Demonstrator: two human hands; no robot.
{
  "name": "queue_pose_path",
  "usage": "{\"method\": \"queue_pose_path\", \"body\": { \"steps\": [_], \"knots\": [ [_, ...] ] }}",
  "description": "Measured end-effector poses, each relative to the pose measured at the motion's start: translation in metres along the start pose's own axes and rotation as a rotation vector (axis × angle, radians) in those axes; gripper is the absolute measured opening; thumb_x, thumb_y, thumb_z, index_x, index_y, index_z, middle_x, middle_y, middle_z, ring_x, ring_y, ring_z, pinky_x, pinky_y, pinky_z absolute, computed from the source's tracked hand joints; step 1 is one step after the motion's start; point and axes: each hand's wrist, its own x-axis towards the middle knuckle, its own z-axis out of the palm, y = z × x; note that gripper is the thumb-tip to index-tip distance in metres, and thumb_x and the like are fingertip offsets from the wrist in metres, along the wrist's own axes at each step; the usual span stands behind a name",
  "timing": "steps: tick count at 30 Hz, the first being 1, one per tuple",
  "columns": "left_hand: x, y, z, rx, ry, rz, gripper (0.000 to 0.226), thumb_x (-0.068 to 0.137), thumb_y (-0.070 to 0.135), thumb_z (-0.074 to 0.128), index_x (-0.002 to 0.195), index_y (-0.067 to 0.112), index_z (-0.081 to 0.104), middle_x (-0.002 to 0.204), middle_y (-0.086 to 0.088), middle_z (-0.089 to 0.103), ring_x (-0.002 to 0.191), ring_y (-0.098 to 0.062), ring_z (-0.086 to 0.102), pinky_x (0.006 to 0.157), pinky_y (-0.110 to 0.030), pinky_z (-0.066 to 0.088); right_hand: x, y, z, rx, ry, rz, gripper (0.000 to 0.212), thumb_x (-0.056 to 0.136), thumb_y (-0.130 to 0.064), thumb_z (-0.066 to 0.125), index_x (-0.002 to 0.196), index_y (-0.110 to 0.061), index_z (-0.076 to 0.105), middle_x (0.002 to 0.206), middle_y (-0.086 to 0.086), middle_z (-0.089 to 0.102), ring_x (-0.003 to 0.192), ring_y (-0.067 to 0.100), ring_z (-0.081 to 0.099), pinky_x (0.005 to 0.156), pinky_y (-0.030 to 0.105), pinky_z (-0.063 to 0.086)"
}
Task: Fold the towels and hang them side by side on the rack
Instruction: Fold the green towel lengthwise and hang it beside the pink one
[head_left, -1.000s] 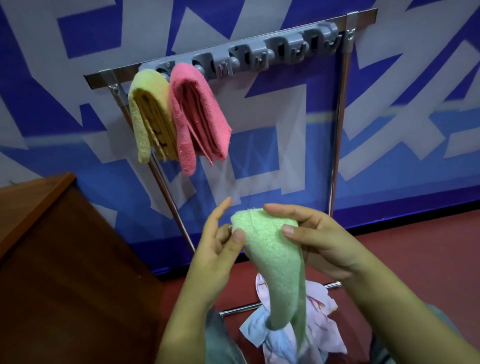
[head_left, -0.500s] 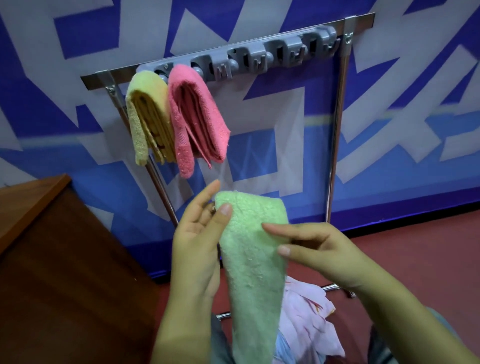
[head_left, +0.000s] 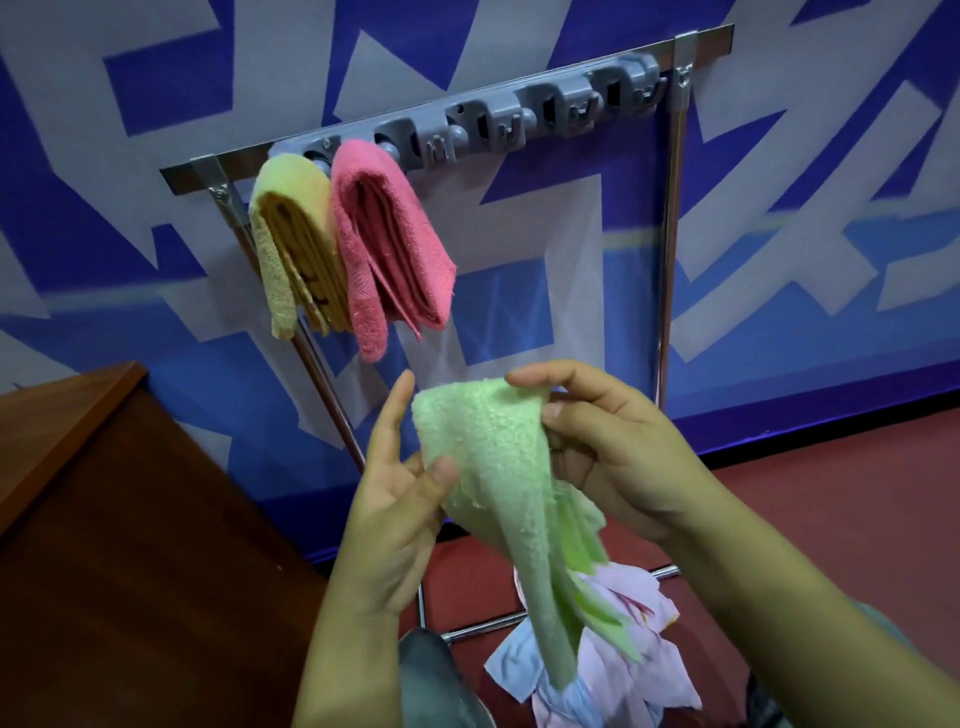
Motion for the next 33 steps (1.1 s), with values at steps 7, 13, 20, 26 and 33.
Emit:
{"method": "queue_pose_path", "body": {
  "steps": [7, 13, 20, 26, 33],
  "knots": [
    [0.004, 0.001, 0.019, 0.055, -0.023, 0.107, 0.062, 0.072, -0.002, 0.059, 0.12, 0.039, 0.054, 0.093, -0.003, 0.074, 0.089, -0.015, 0.07, 0.073, -0.028, 0.056, -0.007, -0.012, -0.013, -0.046, 0.022, -0.016, 0.037, 0.083, 0.008, 0.048, 0.101, -0.018, 0.068, 0.081, 0.016, 0.056, 0.058, 0.011, 0.054, 0.057, 0.022, 0.047],
    [0.003, 0.008, 0.028, 0.0, -0.052, 0.111, 0.06, 0.056, 0.02, 0.083, 0.112, 0.035, 0.066, 0.095, -0.005, 0.074, 0.088, -0.018, 0.071, 0.069, -0.028, 0.056, -0.009, -0.016, -0.015, -0.097, 0.084, -0.057, 0.039, 0.086, 0.02, 0.045, 0.101, -0.012, 0.062, 0.07, 0.0, 0.069, 0.051, 0.005, 0.057, 0.049, 0.017, 0.045],
    [-0.005, 0.011, 0.025, -0.072, -0.098, 0.085, 0.069, 0.051, 0.024, 0.089, 0.114, 0.037, 0.065, 0.097, -0.005, 0.073, 0.088, -0.017, 0.071, 0.069, -0.029, 0.057, -0.006, -0.009, -0.008, -0.169, 0.101, -0.119, 0.055, 0.076, 0.026, 0.049, 0.096, -0.021, 0.069, 0.074, 0.007, 0.067, 0.068, 0.018, 0.056, 0.06, 0.021, 0.046],
    [-0.004, 0.01, 0.026, -0.042, -0.088, 0.097, 0.073, 0.051, 0.022, 0.089, 0.116, 0.041, 0.062, 0.099, -0.009, 0.073, 0.093, -0.022, 0.07, 0.073, -0.034, 0.057, -0.007, -0.015, 0.0, -0.207, 0.117, -0.123, 0.051, 0.076, 0.021, 0.051, 0.097, -0.022, 0.068, 0.068, 0.012, 0.057, 0.057, 0.017, 0.049, 0.055, 0.018, 0.041],
    [0.009, 0.015, 0.048, -0.018, 0.036, 0.08, 0.047, 0.07, 0.001, 0.067, 0.109, 0.026, 0.065, 0.083, -0.006, 0.073, 0.078, -0.017, 0.07, 0.066, -0.029, 0.058, -0.009, -0.019, -0.015, -0.176, 0.255, -0.135, 0.027, 0.087, 0.002, 0.056, 0.077, -0.021, 0.047, 0.056, 0.001, 0.036, 0.048, 0.01, 0.028, 0.049, 0.02, 0.027]
  ]
}}
